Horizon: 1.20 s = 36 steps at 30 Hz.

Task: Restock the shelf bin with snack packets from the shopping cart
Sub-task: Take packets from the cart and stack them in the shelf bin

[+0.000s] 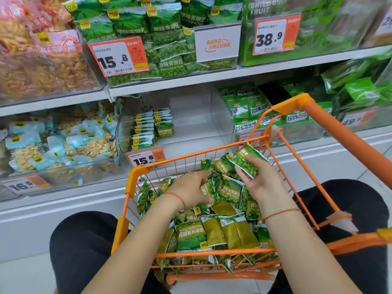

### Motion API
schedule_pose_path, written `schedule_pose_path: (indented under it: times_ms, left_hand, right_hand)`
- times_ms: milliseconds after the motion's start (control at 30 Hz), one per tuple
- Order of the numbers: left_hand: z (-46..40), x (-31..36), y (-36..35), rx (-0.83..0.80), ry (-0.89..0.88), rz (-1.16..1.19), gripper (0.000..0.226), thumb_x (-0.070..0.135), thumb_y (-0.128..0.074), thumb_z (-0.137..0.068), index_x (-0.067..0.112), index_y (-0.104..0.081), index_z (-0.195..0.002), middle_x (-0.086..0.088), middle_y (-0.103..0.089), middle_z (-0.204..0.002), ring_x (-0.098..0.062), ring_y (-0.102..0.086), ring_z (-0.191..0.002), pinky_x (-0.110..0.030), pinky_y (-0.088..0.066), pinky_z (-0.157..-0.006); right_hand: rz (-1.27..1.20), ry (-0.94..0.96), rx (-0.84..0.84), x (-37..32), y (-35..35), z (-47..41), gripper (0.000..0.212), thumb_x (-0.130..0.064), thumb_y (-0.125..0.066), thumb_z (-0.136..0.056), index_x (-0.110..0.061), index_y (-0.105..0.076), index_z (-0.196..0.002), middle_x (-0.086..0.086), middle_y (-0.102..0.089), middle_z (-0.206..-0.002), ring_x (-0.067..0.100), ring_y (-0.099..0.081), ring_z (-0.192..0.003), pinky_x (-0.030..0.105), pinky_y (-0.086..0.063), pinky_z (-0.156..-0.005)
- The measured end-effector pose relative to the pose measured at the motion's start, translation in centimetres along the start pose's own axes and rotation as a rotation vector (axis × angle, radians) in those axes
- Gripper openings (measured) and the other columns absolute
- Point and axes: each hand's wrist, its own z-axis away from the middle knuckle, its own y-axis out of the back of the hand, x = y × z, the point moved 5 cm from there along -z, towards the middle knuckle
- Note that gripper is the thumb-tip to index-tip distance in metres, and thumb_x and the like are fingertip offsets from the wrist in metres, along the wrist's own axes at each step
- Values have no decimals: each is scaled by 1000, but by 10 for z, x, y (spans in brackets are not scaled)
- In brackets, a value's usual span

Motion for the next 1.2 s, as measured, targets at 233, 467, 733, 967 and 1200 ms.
schedule_pose_path:
  times_ms: [233, 467, 733, 967, 1200]
  left_hand:
    - [14, -21, 10, 106, 120, 750, 75, 24, -74, -80, 7, -36, -143, -11, -41, -147, -20, -38, -135, -29, -32, -105]
    - [17, -22, 19, 220, 194, 1286, 95, 28, -75, -74, 4, -20, -148, 0, -40, -142, -18, -55, -117, -37, -57, -81]
    - [17, -18, 29, 229, 75, 1132, 49, 6, -76, -76, 16, -55, -119, 2, -65, -100, 2, -61, -57, -12, -46, -48]
    - [17, -9, 43, 201, 7, 1087, 16, 27, -65, -88, 17, -67, -100, -1, -72, -90, -17, -65, -88, -31, -52, -78]
    - [11, 4, 39, 233, -63, 854, 24, 13, -75, -79, 16, -59, -96, -4, -65, -85, -8, -58, -63, -17, -49, -56]
  right_hand:
    - [258, -4, -85, 3, -8, 8, 83, -1, -73, -77, -4, -27, -145, 5, -58, -114, 10, -58, -95, 31, -58, -70]
    - [433, 3, -132, 6, -8, 4, 60, -4, -66, -84, -2, -38, -138, 2, -46, -132, 13, -49, -105, 35, -57, -72]
    - [451, -107, -148, 15, -9, 5, 3, -15, -52, -94, -16, -53, -97, 11, -59, -113, 24, -60, -103, 43, -55, -81]
    - [519, -123, -226, 21, -16, 7, 27, -37, -50, -96, -20, -52, -117, 6, -67, -102, 25, -64, -99, 48, -51, -91]
    - [646, -146, -328, 26, -21, 14, 49, -49, -58, -88, -23, -52, -128, 10, -65, -119, 25, -61, -110, 49, -47, -97]
